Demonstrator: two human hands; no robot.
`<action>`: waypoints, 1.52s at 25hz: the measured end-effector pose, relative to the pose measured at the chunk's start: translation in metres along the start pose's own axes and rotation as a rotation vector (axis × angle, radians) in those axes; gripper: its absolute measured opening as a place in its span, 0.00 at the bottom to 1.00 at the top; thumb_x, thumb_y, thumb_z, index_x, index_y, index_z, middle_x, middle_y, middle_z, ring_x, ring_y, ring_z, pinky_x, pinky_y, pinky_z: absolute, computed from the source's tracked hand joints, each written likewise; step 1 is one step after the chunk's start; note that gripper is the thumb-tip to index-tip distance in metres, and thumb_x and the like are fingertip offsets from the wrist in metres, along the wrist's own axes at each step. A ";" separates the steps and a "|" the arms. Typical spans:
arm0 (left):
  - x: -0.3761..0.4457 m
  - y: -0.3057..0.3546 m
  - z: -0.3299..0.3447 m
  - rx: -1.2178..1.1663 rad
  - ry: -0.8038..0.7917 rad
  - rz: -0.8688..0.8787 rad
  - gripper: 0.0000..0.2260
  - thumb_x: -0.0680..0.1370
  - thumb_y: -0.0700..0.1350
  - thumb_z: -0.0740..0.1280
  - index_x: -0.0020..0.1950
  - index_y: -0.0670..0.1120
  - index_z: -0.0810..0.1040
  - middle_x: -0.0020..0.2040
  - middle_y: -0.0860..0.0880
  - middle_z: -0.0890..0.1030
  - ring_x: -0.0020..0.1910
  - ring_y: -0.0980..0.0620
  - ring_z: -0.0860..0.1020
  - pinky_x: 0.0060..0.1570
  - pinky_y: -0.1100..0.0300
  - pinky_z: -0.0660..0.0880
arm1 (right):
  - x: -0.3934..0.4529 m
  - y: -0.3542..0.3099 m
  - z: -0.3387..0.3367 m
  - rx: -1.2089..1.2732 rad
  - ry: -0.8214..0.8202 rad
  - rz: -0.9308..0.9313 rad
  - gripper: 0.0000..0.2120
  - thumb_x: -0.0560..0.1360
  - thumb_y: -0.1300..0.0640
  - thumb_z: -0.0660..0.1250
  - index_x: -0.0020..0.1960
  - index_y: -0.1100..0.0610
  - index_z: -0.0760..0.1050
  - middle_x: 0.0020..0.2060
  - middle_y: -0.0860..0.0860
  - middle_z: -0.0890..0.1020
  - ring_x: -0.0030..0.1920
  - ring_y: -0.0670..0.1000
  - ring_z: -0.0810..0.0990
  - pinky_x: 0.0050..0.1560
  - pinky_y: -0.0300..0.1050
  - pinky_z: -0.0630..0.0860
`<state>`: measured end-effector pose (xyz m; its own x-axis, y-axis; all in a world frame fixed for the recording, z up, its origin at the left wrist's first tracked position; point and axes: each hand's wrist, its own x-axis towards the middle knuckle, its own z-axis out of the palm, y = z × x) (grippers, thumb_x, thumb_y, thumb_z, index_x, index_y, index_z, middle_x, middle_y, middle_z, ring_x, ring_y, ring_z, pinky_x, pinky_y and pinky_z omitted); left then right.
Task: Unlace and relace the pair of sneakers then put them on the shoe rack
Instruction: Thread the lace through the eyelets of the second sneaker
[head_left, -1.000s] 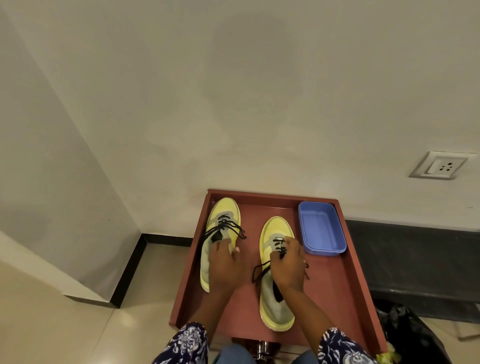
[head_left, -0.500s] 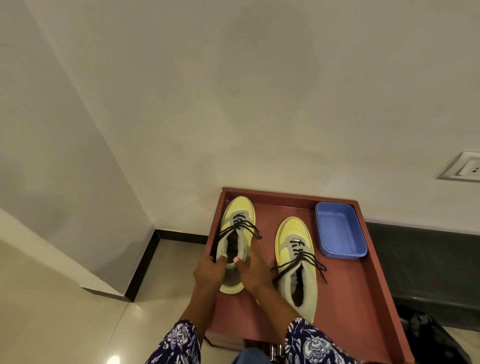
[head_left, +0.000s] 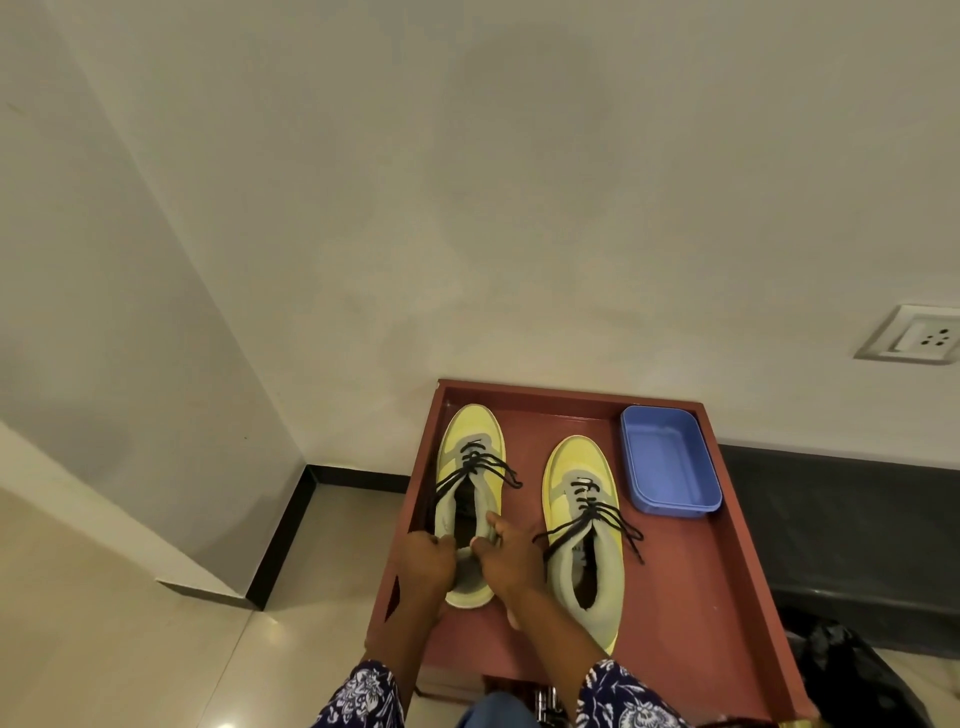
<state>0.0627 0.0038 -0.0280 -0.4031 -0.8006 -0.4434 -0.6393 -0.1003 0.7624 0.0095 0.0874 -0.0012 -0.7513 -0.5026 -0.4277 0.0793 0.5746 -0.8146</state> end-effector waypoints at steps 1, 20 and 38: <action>-0.004 -0.001 0.001 0.006 -0.003 0.005 0.08 0.77 0.40 0.62 0.44 0.36 0.77 0.40 0.39 0.78 0.43 0.41 0.79 0.47 0.49 0.79 | -0.003 0.002 -0.002 -0.008 0.005 0.002 0.23 0.77 0.59 0.60 0.72 0.56 0.63 0.69 0.54 0.71 0.68 0.53 0.70 0.66 0.43 0.68; -0.048 -0.007 0.012 0.028 -0.076 0.032 0.07 0.75 0.40 0.64 0.36 0.42 0.75 0.37 0.42 0.79 0.42 0.42 0.79 0.49 0.47 0.79 | -0.038 0.020 -0.019 -0.159 0.099 0.064 0.17 0.77 0.60 0.58 0.65 0.60 0.70 0.64 0.57 0.75 0.62 0.55 0.74 0.63 0.44 0.69; -0.011 0.041 0.012 0.324 -0.060 0.554 0.15 0.78 0.34 0.58 0.62 0.41 0.76 0.59 0.43 0.80 0.57 0.48 0.78 0.57 0.65 0.70 | 0.040 -0.005 -0.059 -0.797 -0.127 -0.309 0.30 0.76 0.64 0.58 0.75 0.51 0.53 0.76 0.51 0.55 0.74 0.58 0.57 0.70 0.56 0.61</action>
<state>0.0330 0.0154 0.0025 -0.7599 -0.6475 -0.0578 -0.4877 0.5090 0.7093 -0.0601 0.1025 0.0090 -0.5803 -0.7523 -0.3118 -0.6358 0.6578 -0.4039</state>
